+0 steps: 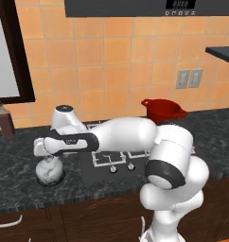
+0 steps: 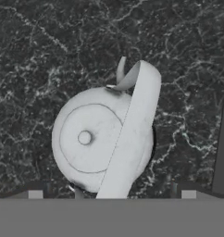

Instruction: Pick the kettle from the counter and place it on a stove burner. Then turn the burner on.

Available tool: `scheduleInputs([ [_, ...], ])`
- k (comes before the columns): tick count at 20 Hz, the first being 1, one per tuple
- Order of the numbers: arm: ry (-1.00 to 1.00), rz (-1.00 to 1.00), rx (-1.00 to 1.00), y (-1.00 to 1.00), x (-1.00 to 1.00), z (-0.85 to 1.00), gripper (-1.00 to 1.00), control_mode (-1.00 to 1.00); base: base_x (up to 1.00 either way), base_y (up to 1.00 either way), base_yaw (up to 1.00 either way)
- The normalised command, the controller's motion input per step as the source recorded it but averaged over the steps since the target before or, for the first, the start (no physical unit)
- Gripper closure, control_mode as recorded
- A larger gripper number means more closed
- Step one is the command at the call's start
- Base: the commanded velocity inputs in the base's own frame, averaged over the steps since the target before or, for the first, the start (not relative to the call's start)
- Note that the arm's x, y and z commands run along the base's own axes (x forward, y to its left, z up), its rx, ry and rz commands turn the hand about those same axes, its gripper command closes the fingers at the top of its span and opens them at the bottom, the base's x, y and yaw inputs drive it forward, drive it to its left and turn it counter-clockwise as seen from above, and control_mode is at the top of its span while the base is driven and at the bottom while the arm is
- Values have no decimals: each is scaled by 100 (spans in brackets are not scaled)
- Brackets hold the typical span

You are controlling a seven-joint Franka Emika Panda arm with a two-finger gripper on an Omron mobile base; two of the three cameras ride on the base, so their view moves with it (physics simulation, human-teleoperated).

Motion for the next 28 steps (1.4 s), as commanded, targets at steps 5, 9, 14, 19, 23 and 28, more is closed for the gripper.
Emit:
scheduleInputs([
  [5,6,0,-1,0,3,-14,100,-100,0,0,0],
  [9,1,0,-1,0,0,-3,100,-100,0,0,0],
  [14,-7,-3,1,-32,0,16,100,-100,0,0,0],
  [19,-26,-16,4,-98,1,75,100,-100,0,0,0],
  [23,-23,-20,6,-100,28,70,100,-100,0,0,0],
  [28,-19,-20,11,-100,55,33,100,-100,0,0,0],
])
